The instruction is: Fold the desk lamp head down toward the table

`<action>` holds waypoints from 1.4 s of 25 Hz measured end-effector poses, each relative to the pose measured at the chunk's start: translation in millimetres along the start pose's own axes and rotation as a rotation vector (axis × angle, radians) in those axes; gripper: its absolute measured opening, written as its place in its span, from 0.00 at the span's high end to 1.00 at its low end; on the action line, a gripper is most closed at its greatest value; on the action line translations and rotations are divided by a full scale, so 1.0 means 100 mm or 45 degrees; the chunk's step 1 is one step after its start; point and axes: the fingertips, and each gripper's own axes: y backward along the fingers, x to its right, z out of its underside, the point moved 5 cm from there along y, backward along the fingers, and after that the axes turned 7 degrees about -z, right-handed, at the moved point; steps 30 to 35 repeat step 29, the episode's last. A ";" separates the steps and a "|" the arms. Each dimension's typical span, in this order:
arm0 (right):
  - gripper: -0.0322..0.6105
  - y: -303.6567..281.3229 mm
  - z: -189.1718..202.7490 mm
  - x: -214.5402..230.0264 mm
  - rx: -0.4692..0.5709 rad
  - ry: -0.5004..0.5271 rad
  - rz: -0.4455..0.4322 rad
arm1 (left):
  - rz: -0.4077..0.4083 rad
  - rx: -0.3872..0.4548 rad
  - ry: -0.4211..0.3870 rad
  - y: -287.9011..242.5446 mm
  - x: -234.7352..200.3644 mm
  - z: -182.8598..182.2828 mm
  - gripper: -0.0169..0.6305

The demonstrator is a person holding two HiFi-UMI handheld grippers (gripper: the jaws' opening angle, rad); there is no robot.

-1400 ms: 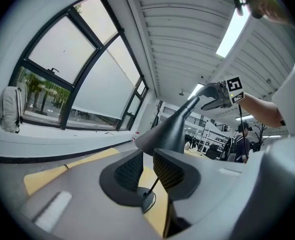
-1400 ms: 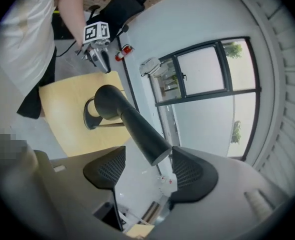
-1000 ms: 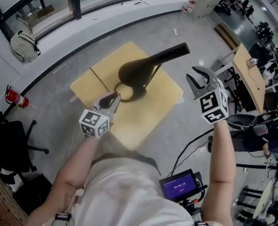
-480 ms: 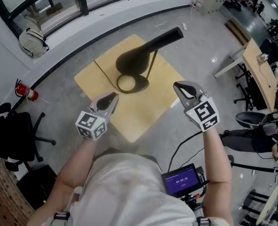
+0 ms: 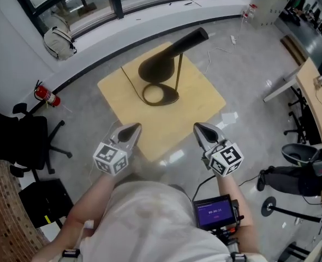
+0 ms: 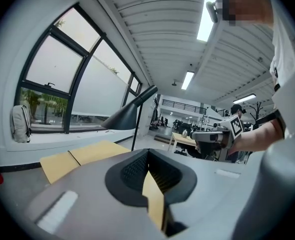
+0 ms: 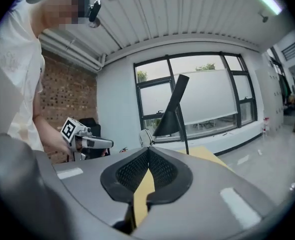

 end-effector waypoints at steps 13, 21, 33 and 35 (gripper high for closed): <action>0.93 0.19 0.27 -0.37 0.070 -0.008 -0.133 | -0.005 -0.001 -0.014 0.27 0.54 0.25 0.97; 0.94 0.35 0.27 -0.51 0.092 0.062 -0.169 | 0.003 -0.002 -0.033 0.30 0.71 0.28 0.97; 0.93 0.41 0.31 -0.47 0.089 0.052 -0.146 | 0.012 0.005 -0.045 0.25 0.79 0.28 0.97; 0.93 0.41 0.31 -0.47 0.089 0.052 -0.146 | 0.012 0.005 -0.045 0.25 0.79 0.28 0.97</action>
